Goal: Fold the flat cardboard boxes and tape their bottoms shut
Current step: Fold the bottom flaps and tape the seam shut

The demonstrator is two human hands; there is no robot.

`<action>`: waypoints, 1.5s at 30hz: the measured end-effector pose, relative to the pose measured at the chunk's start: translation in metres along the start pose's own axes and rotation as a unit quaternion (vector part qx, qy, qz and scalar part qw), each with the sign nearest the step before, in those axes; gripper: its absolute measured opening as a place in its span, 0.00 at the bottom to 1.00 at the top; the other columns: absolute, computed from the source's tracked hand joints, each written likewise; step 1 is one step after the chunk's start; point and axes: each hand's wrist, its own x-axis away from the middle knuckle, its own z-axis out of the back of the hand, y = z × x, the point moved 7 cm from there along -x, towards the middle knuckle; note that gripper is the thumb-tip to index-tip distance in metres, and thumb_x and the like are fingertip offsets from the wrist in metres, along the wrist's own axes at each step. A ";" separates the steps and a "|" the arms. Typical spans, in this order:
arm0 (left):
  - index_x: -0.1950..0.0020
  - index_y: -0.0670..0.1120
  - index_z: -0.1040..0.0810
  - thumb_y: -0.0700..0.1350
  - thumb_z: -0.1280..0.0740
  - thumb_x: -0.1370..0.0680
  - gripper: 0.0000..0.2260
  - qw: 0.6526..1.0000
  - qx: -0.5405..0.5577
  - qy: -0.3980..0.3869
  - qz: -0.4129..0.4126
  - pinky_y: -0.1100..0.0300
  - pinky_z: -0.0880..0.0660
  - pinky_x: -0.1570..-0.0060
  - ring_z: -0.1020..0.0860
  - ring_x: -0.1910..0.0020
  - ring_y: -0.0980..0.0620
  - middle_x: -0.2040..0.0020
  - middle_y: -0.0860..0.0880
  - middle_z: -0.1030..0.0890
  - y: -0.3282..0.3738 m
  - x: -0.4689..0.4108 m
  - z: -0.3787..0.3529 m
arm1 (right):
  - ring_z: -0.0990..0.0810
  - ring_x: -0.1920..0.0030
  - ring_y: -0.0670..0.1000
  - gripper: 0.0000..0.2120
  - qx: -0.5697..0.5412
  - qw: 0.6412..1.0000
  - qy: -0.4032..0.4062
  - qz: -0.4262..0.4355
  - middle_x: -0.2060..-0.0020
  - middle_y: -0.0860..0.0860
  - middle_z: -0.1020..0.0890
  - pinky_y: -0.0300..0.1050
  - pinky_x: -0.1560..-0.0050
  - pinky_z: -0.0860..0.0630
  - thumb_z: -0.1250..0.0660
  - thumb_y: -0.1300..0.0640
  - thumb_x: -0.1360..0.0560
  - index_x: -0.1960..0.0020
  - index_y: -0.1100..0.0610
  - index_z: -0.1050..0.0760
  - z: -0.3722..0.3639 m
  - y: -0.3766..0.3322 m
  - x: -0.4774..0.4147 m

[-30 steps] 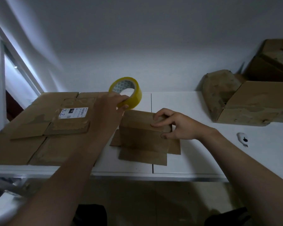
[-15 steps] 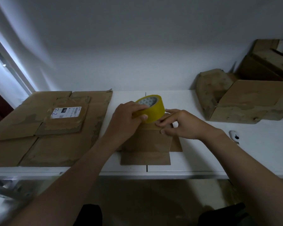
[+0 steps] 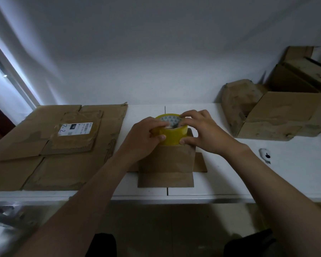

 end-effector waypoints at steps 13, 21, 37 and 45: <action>0.22 0.51 0.37 0.58 0.22 0.30 0.42 0.991 0.110 0.025 0.068 0.52 0.22 0.39 0.24 0.36 0.52 0.27 0.50 0.29 -0.002 0.006 -0.008 | 0.30 0.47 0.51 0.21 -0.017 0.989 0.130 -0.065 0.49 0.45 0.16 0.45 0.53 0.35 0.24 0.39 0.31 0.42 0.49 0.16 0.023 -0.020 -0.004; 0.21 0.50 0.37 0.59 0.23 0.30 0.43 0.984 0.121 0.040 0.121 0.62 0.26 0.44 0.26 0.35 0.53 0.27 0.51 0.28 -0.010 0.003 0.001 | 0.23 0.49 0.43 0.08 -0.178 0.975 0.123 -0.057 0.55 0.40 0.16 0.42 0.49 0.27 0.23 0.46 0.29 0.52 0.47 0.15 0.025 -0.020 -0.004; 0.46 0.59 0.22 0.61 0.28 0.28 0.13 0.939 0.305 0.074 0.139 0.48 0.21 0.39 0.18 0.46 0.60 0.49 0.59 0.16 -0.035 0.004 0.006 | 0.18 0.48 0.47 0.01 -0.353 0.930 0.050 -0.086 0.47 0.48 0.16 0.43 0.45 0.23 0.25 0.58 0.25 0.54 0.55 0.15 0.013 -0.007 -0.002; 0.61 0.53 0.21 0.44 0.28 0.22 0.08 0.923 0.356 0.068 0.127 0.47 0.18 0.45 0.17 0.49 0.52 0.53 0.51 0.14 -0.038 0.008 0.012 | 0.22 0.67 0.54 0.17 -0.419 0.870 0.037 -0.259 0.57 0.56 0.17 0.59 0.54 0.21 0.23 0.46 0.28 0.48 0.54 0.25 -0.007 0.002 -0.008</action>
